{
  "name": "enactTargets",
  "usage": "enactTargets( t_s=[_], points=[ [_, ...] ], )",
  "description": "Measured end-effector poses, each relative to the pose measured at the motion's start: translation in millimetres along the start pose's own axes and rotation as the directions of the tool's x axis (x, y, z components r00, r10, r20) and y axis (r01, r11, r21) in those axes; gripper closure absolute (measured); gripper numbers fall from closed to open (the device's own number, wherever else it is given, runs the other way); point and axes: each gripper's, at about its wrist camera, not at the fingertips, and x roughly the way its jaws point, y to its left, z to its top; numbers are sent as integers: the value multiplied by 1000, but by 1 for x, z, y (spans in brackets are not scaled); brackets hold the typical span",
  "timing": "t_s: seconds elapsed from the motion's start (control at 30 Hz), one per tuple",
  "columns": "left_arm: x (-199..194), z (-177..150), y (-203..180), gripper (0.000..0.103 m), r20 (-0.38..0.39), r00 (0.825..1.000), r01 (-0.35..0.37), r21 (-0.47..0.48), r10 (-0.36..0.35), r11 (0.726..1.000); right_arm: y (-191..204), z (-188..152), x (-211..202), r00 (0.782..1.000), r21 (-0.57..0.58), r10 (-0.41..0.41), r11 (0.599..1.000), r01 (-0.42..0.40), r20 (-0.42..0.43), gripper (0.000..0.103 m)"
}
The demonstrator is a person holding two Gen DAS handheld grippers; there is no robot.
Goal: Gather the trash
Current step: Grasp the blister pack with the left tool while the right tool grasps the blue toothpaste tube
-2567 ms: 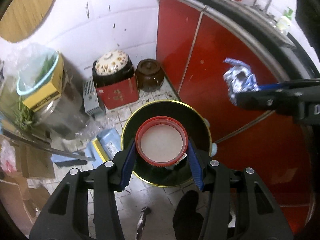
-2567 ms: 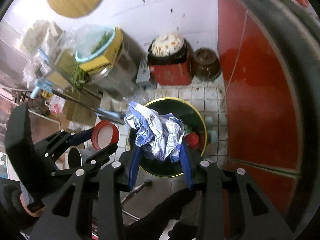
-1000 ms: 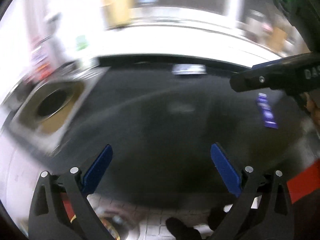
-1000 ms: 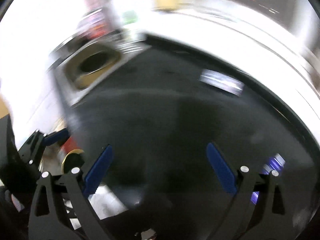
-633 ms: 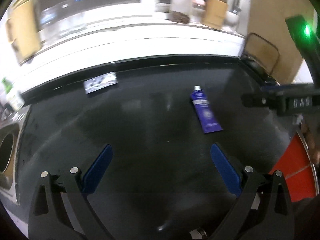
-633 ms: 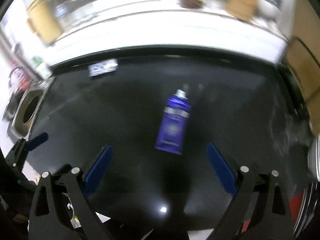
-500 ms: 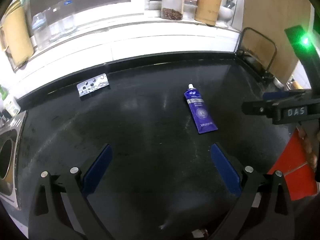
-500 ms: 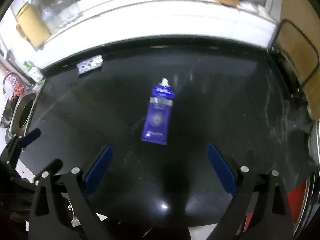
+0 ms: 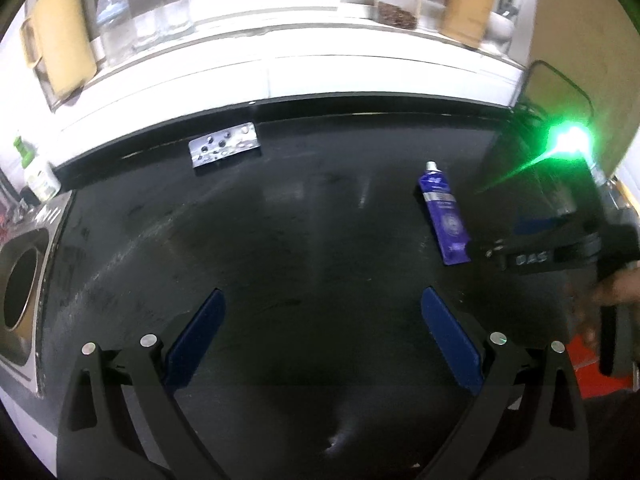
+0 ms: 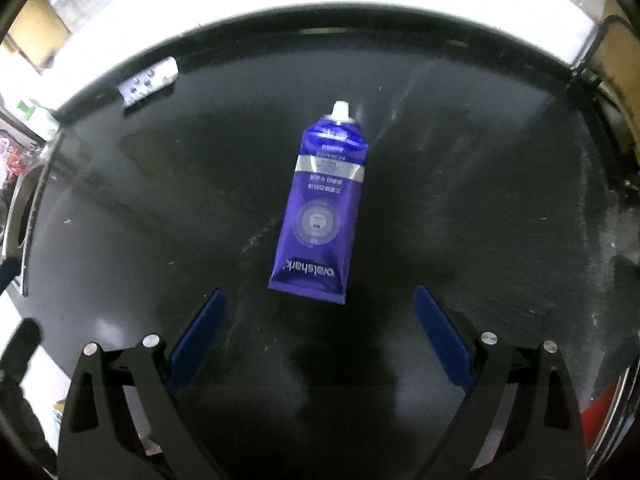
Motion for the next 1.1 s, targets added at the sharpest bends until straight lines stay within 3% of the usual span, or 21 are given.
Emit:
enactTargets(
  t_s=[0.2, 0.4, 0.5, 0.73, 1.0, 1.1],
  points=[
    [20, 12, 17, 8, -14, 999, -38, 9, 38, 999, 1, 14, 44, 998, 6, -41, 999, 42, -55, 12],
    [57, 38, 43, 8, -15, 997, -78, 134, 81, 988, 4, 34, 59, 996, -26, -74, 997, 73, -42, 10],
    [83, 58, 58, 8, -20, 996, -82, 251, 90, 965, 4, 48, 63, 996, -31, -73, 997, 72, -42, 10],
    [160, 119, 103, 8, -61, 996, -29, 482, 67, 876, 6, 70, 72, 994, -50, -74, 996, 70, -76, 6],
    [231, 166, 139, 8, -146, 989, 63, 563, 24, 824, 1, 83, 71, 991, -40, -78, 996, 74, -106, 6],
    [245, 180, 145, 6, -161, 986, 130, 575, -44, 808, 3, 85, 71, 991, -45, -78, 996, 73, -108, 6]
  ],
)
